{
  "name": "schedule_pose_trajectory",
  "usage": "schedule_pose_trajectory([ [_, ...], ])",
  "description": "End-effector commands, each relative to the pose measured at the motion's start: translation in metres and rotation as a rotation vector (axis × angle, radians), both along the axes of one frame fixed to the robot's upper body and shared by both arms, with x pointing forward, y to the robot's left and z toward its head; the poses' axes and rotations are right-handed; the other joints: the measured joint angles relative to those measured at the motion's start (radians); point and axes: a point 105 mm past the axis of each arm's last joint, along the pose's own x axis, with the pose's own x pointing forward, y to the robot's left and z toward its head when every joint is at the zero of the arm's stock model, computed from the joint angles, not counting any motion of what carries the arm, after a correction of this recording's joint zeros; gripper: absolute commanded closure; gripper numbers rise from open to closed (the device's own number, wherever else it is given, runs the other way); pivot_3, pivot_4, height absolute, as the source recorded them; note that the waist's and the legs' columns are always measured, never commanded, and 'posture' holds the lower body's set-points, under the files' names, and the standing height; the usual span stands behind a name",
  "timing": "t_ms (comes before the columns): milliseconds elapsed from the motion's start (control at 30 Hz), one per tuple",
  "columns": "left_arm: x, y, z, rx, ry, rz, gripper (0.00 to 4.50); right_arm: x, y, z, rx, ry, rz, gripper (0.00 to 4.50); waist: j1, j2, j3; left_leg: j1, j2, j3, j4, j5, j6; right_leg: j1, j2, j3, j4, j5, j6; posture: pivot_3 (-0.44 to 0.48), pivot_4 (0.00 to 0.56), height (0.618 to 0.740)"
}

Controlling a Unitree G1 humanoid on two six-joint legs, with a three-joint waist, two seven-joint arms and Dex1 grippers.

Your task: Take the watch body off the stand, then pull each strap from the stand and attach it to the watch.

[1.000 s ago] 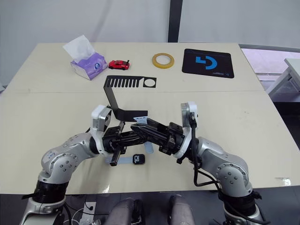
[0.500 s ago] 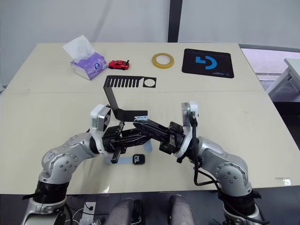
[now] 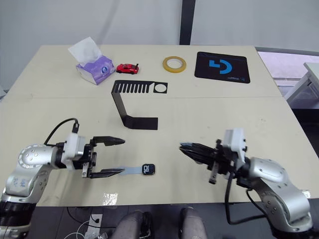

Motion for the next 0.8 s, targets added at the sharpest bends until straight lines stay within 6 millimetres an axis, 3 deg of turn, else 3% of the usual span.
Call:
schedule_pose_trajectory([
  [33, -0.006, -0.007, -0.006, 0.039, -0.048, -0.003, 0.07, -0.006, -0.027, 0.0, -0.069, -0.092, -0.083, 4.5, 0.009, 0.0, 0.0, 0.0, 0.0, 0.0, 0.0, 0.0, 0.0, 0.0, 0.0, 0.001, 0.001, 0.0, 0.0, 0.0, 0.15, 0.74],
  [133, -0.012, -0.014, -0.013, 0.04, -0.016, -0.007, 0.07, -0.013, -0.044, -0.006, -0.103, -0.087, -0.143, 4.5, 0.012, 0.0, 0.0, 0.001, 0.001, 0.0, 0.0, 0.0, 0.0, 0.0, -0.001, 0.002, 0.001, 0.0, 0.0, 0.0, 0.15, 0.74],
  [233, -0.018, -0.027, -0.017, 0.021, 0.045, -0.04, 0.07, -0.017, -0.048, -0.007, -0.106, -0.076, -0.166, 4.5, 0.012, 0.0, 0.0, 0.001, 0.001, 0.0, 0.0, 0.0, 0.0, 0.0, -0.001, 0.002, 0.002, 0.0, 0.0, 0.0, 0.15, 0.74],
  [567, -0.007, -0.06, -0.043, 0.041, 0.125, 0.034, 0.07, -0.023, -0.02, 0.001, -0.059, -0.062, -0.086, 4.5, 0.012, 0.0, 0.0, 0.002, 0.001, -0.001, 0.001, 0.0, 0.0, 0.001, 0.0, 0.002, 0.002, 0.0, 0.0, 0.0, 0.15, 0.74],
  [800, 0.003, -0.069, -0.052, 0.057, 0.128, 0.042, 0.07, -0.023, -0.006, 0.003, -0.05, -0.053, -0.037, 4.5, 0.015, 0.0, 0.0, 0.002, 0.001, -0.001, 0.002, -0.001, 0.0, 0.001, -0.001, 0.002, 0.002, 0.0, 0.0, 0.0, 0.15, 0.74],
])
